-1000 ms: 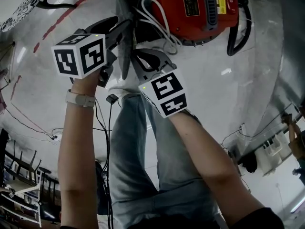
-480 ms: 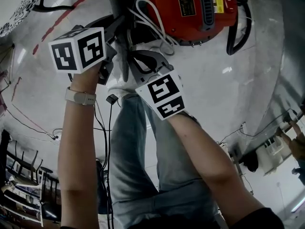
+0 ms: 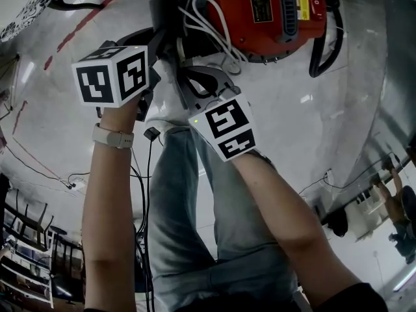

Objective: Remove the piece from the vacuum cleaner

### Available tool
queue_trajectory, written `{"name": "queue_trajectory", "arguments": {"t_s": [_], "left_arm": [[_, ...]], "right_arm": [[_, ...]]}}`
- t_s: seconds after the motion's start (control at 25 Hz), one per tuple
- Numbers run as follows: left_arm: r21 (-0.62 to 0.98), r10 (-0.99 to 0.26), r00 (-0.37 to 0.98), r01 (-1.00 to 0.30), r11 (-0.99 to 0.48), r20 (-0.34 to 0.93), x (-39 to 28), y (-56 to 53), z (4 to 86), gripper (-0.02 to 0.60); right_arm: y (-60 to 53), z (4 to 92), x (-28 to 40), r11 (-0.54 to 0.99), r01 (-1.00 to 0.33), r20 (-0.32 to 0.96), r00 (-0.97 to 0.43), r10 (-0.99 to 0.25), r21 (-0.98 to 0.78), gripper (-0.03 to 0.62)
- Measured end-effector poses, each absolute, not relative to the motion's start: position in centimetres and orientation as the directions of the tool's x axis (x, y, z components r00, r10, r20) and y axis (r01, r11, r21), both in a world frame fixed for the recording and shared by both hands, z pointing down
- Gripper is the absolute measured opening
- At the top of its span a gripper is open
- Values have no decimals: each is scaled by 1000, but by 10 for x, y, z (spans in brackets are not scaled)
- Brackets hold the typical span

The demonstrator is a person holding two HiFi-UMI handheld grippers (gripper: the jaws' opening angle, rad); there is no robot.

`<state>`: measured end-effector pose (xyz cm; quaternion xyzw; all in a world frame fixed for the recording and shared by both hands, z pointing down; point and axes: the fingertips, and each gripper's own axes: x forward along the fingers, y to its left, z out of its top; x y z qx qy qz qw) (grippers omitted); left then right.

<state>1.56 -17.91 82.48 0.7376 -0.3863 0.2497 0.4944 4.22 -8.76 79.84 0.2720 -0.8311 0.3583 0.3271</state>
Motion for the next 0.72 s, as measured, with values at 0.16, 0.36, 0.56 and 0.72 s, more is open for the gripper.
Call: {"name": "queue_trajectory", "arguments": {"t_s": [0.16,0.36,0.56,0.72], "left_arm": [[532,-329,565,-825,-192,757,7,-174,824,35],[536,-334,562,-826,-176,756,1,-169,824,35],[528,-336,554,-831,-173,762,-4,-166,823,35],[477,-314,505,-863,-168,804,-24,-155,832,34]], "right_arm": [[-86,799,41,618,-679,746,-631,-214,-397,44],[-85,801,41,626,-680,754,-621,-214,-383,44],[-82,801,39,633,-676,758,-618,-209,-376,44],[-74,807,27,639,-656,753,-634,-177,-401,32]]}}
